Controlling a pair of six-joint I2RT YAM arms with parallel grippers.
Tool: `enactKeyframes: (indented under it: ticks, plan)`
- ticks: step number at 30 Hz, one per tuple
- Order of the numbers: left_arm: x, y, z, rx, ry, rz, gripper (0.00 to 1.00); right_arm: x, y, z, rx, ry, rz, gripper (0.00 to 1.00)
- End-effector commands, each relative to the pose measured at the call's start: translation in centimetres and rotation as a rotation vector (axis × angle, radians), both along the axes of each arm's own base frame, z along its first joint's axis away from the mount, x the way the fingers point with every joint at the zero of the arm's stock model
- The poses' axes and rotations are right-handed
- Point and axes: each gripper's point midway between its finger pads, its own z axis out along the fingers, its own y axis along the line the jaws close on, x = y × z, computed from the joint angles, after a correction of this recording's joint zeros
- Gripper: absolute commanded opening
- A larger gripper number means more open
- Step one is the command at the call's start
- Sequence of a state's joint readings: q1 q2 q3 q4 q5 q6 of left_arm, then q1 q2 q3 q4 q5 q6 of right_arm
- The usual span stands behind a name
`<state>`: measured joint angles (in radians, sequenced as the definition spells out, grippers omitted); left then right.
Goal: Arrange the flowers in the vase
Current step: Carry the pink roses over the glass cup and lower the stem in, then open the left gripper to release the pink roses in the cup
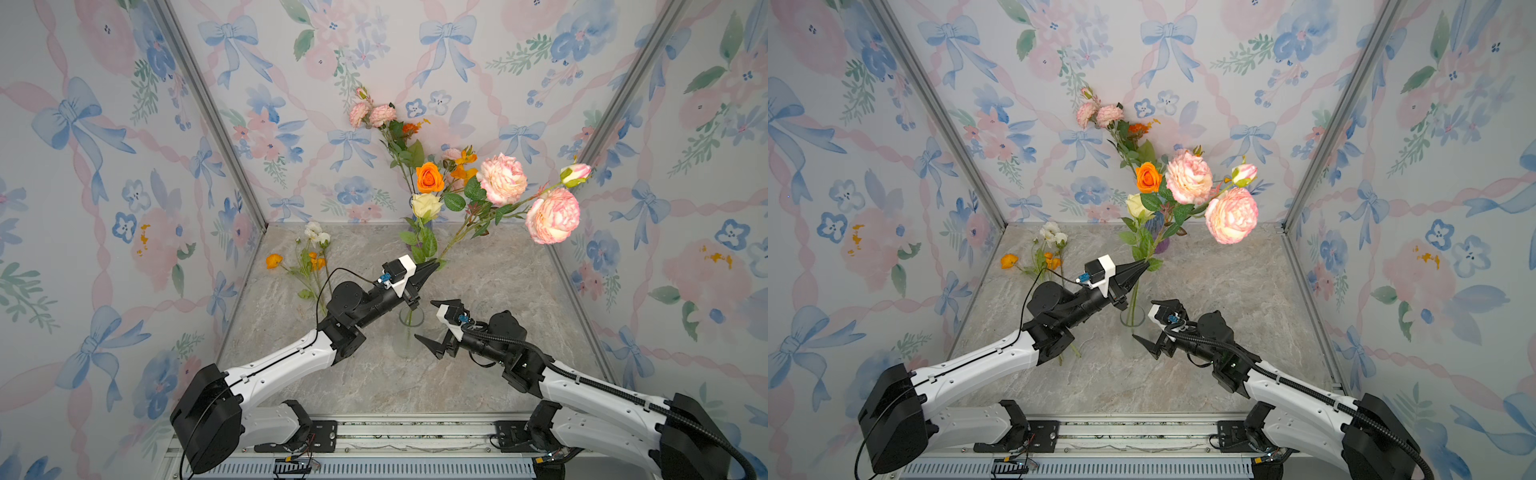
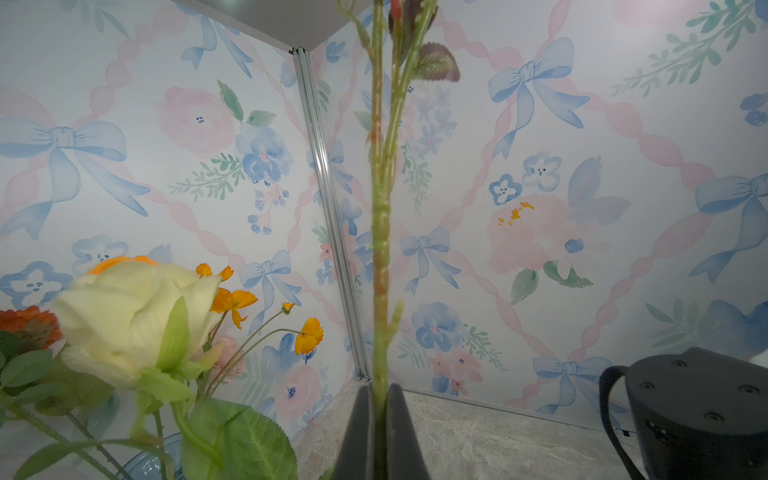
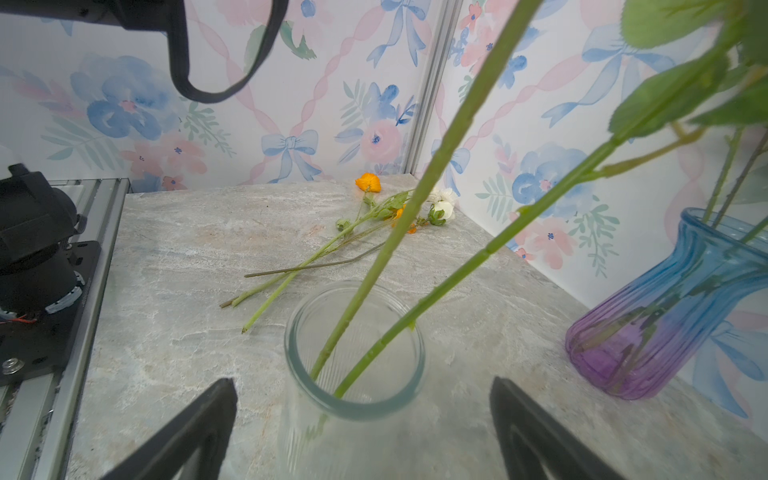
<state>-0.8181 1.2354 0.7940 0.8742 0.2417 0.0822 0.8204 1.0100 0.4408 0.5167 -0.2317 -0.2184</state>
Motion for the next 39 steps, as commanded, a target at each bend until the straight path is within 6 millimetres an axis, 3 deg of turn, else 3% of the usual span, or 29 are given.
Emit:
enactKeyframes:
  ticks: [1, 13, 23, 31, 39]
  plan:
    - [-0.3, -0.3, -0.8, 0.026, -0.048, 0.004, 0.0, -0.1, 0.4, 1.4, 0.019, -0.026, 0.01, 0.97]
    - [-0.1, -1.6, -5.8, 0.111, 0.031, -0.036, 0.0, -0.1, 0.4, 1.4, 0.016, -0.026, 0.011, 0.97]
    - [-0.6, -1.2, -9.6, 0.161, 0.1, -0.039, 0.01, -0.2, 0.4, 1.3, 0.014, -0.024, 0.014, 0.97]
    - [-0.8, -0.7, -10.0, 0.162, 0.11, -0.029, 0.04, -0.2, 0.5, 1.2, 0.012, -0.022, 0.016, 0.97]
    - [-1.0, 0.9, -8.4, 0.117, 0.093, 0.024, 0.23, -0.2, 0.7, 1.1, 0.007, -0.019, 0.019, 0.97]
